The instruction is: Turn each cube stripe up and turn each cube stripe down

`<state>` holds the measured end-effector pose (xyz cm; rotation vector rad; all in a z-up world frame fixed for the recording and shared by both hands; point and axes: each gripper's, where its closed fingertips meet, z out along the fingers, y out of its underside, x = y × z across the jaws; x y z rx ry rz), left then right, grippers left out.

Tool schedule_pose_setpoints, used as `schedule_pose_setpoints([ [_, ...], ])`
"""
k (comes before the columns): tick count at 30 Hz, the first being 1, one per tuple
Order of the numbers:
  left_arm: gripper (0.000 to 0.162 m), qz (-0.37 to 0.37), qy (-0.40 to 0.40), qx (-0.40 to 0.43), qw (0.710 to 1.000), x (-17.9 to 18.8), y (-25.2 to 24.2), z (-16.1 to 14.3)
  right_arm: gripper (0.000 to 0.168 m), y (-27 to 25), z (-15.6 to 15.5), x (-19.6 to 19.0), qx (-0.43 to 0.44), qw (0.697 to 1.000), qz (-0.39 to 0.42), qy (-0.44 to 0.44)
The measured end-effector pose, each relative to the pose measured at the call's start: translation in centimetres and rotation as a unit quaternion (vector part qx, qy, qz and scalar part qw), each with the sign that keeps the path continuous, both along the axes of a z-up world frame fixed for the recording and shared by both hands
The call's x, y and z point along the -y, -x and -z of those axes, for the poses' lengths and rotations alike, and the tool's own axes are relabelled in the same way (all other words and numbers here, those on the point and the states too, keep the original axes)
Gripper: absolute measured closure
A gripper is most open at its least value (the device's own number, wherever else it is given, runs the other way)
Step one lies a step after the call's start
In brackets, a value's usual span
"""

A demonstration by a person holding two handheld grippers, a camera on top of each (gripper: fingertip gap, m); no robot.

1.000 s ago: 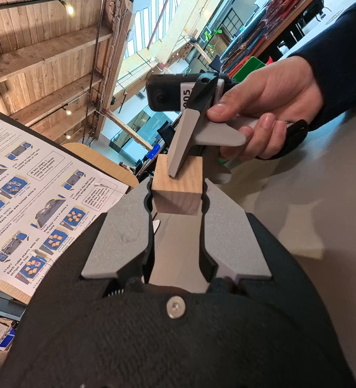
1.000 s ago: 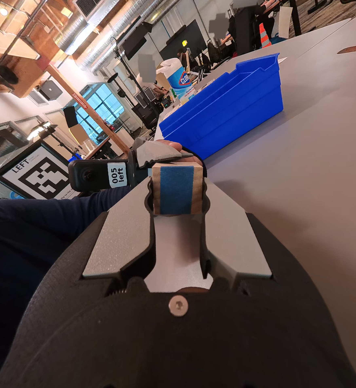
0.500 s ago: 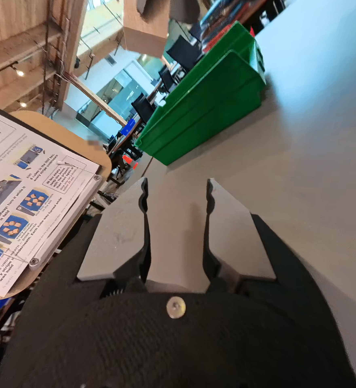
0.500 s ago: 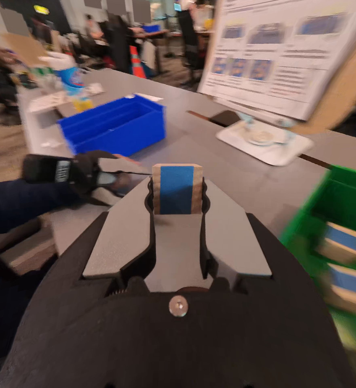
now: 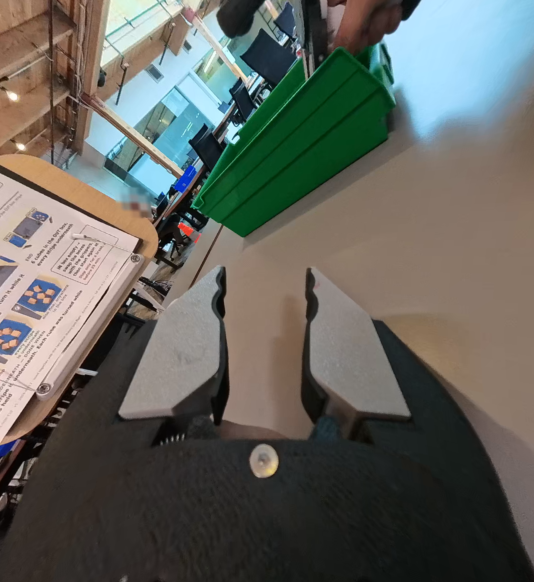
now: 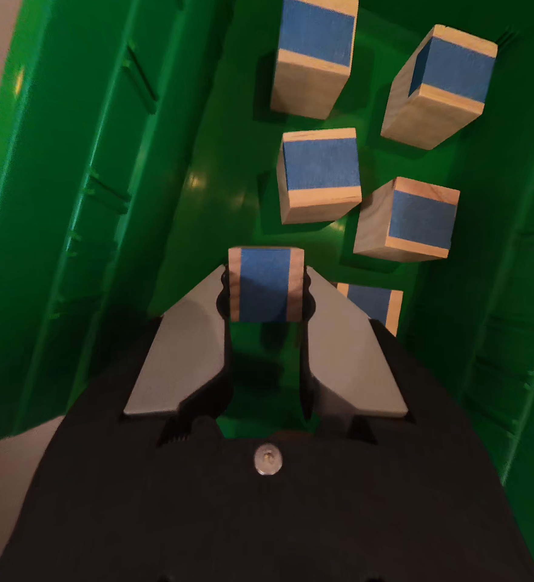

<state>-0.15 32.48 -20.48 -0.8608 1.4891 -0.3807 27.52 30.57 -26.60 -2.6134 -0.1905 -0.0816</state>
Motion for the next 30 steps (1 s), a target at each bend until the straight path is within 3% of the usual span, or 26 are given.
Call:
schedule_pose_setpoints([
  [7, 0.111, -0.031, 0.027, -0.023, 0.999, -0.9, -0.1, 1.0, 0.12, -0.2, 0.3, 0.2, -0.011, 1.0, 0.002, 0.002],
  [11, 0.099, -0.117, 0.092, -0.009, 0.989, -1.3, 1.5, -0.5, 0.104, -0.4, -2.8, 0.6, -0.01, 0.997, 0.012, -0.07],
  [16, 0.106, -0.189, 0.182, 0.072, 0.962, 1.8, 8.7, -5.6, 0.102, 3.0, -7.7, 2.5, -0.048, 0.976, -0.042, -0.211],
  [19, 0.107, -0.248, 0.168, 0.12, 0.946, 2.2, 15.0, -9.3, 0.104, 5.2, -8.7, 3.9, -0.061, 0.961, -0.069, -0.259],
  [21, 0.104, -0.301, 0.159, 0.134, 0.931, 1.5, 19.0, -10.2, 0.113, 5.6, -8.8, 4.3, -0.049, 0.958, -0.064, -0.274],
  [23, 0.102, -0.342, 0.169, 0.129, 0.915, 0.7, 21.7, -9.3, 0.121, 6.0, -8.9, 4.6, -0.04, 0.957, -0.063, -0.279],
  [26, 0.101, -0.373, 0.208, 0.13, 0.895, -0.5, 23.8, -6.7, 0.106, 5.2, -9.9, 4.7, -0.017, 0.952, -0.044, -0.302],
  [30, 0.107, -0.43, 0.21, 0.102, 0.872, -2.8, 25.6, -2.6, 0.105, 5.0, -12.2, 5.7, -0.056, 0.937, -0.032, -0.343],
])
